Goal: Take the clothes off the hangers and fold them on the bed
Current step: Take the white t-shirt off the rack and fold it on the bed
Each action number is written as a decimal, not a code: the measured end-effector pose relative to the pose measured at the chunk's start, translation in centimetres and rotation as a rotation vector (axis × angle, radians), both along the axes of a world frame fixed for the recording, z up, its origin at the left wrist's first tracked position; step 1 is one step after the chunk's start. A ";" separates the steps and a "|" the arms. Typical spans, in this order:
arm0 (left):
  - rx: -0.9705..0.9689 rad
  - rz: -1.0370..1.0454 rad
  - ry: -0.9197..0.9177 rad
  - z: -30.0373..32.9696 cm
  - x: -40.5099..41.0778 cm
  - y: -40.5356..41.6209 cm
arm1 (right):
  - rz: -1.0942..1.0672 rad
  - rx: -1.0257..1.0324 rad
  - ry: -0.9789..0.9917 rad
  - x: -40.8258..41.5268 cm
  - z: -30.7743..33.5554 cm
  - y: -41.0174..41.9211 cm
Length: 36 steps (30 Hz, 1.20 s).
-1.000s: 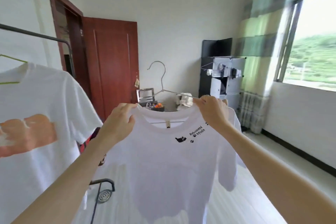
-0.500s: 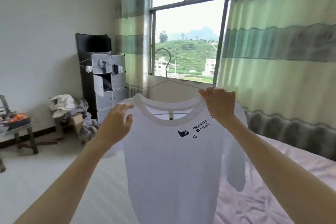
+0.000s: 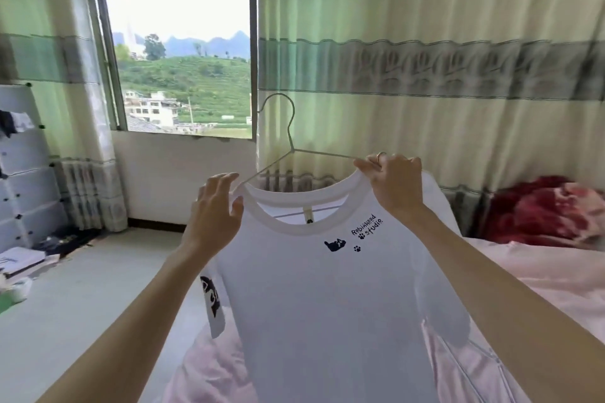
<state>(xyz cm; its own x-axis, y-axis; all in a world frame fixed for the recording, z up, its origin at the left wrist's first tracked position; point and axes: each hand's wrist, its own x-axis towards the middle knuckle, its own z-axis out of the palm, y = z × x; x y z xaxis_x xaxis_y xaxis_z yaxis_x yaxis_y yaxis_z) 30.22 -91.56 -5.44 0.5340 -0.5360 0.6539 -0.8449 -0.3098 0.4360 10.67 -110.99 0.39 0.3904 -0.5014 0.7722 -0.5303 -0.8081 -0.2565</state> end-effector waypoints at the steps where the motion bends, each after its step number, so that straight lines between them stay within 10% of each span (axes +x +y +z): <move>1: -0.002 -0.003 -0.001 -0.1 0.0 -1.2 | -0.005 0.013 -0.001 -0.4 -0.2 -0.7; 18: 0.003 -0.111 0.041 -2.1 1.4 -15.6 | 0.324 0.713 -0.093 -5.1 -6.3 -13.0; 36: 0.023 0.033 0.100 -7.0 -2.1 -22.5 | 0.302 0.873 -0.278 -6.7 -10.4 -21.7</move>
<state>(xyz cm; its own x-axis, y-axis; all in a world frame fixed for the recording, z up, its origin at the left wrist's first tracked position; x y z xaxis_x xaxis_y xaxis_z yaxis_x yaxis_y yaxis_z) 28.10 -114.06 -12.41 0.6140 -0.5310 0.5840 -0.7864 -0.3480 0.5104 3.94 -132.67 -9.98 0.4563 -0.8513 0.2591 -0.1608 -0.3652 -0.9169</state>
